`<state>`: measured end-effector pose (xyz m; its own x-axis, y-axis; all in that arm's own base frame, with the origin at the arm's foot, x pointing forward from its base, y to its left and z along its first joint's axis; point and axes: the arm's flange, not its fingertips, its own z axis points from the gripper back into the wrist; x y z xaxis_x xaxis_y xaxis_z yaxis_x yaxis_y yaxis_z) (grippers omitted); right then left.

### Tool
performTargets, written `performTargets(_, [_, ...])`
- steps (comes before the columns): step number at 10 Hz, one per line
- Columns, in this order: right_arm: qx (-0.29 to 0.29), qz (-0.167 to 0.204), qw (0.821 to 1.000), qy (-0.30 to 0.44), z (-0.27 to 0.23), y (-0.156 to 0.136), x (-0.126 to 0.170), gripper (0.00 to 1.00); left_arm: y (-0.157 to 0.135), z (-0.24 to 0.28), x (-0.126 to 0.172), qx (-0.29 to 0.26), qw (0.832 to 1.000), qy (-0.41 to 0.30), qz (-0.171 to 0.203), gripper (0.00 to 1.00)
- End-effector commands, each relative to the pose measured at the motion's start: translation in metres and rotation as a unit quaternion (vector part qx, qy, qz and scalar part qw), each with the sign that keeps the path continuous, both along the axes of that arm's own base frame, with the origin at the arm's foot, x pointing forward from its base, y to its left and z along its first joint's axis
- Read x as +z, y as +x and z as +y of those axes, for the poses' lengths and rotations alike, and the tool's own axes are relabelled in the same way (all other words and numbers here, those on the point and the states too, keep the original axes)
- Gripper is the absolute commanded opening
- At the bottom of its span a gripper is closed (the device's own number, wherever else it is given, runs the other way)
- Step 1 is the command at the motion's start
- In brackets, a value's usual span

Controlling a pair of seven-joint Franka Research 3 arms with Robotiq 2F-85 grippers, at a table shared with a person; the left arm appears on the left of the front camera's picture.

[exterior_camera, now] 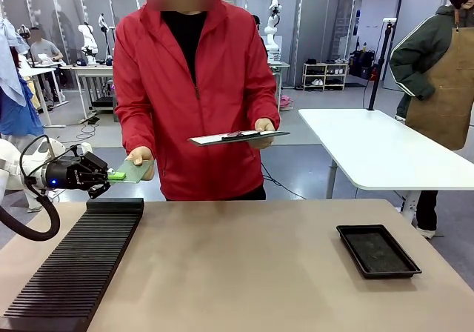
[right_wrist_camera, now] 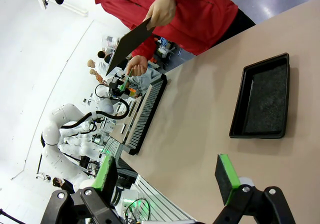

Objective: Inspect the PCB.
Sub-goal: Release the Blank PCB you were holding.

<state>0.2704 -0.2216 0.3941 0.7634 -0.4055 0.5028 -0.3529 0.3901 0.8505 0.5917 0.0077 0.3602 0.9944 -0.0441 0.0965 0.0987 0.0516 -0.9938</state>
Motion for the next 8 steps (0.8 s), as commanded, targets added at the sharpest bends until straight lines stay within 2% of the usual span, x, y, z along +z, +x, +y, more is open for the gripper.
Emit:
performTargets(1, [0.001,-0.005,1.0,0.002,-0.0007,-0.0007,0.0005,1.0,-0.0007,0.0002,-0.0004,-0.001,1.0,0.0,0.0,0.03])
performTargets(3, [0.001,-0.005,1.0,0.002,-0.0007,-0.0007,0.0005,1.0,0.0,0.0,0.0,0.0,1.0,0.0,0.0,0.03])
performTargets(4, [0.001,-0.005,1.0,0.002,-0.0007,-0.0007,0.0005,1.0,-0.0008,0.0007,-0.0004,-0.006,1.0,-0.002,-0.001,0.34])
performTargets(5, [0.001,-0.005,1.0,0.002,-0.0007,-0.0007,0.0005,1.0,-0.0007,0.001,-0.0004,-0.004,1.0,-0.001,-0.001,0.34])
performTargets(6, [0.001,-0.005,1.0,0.002,-0.0007,-0.0007,0.0005,1.0,-0.0009,0.0019,-0.0005,-0.001,1.0,-0.002,0.001,0.65])
performTargets(7, [0.001,-0.005,1.0,0.002,-0.0007,-0.0007,0.0005,1.0,-0.0008,0.0018,0.0,0.0,1.0,-0.001,0.0,0.38])
performTargets(8, [0.001,-0.005,1.0,0.002,-0.0007,-0.0007,0.0005,1.0,-0.0013,0.0014,-0.0006,0.001,1.0,-0.001,0.002,0.95])
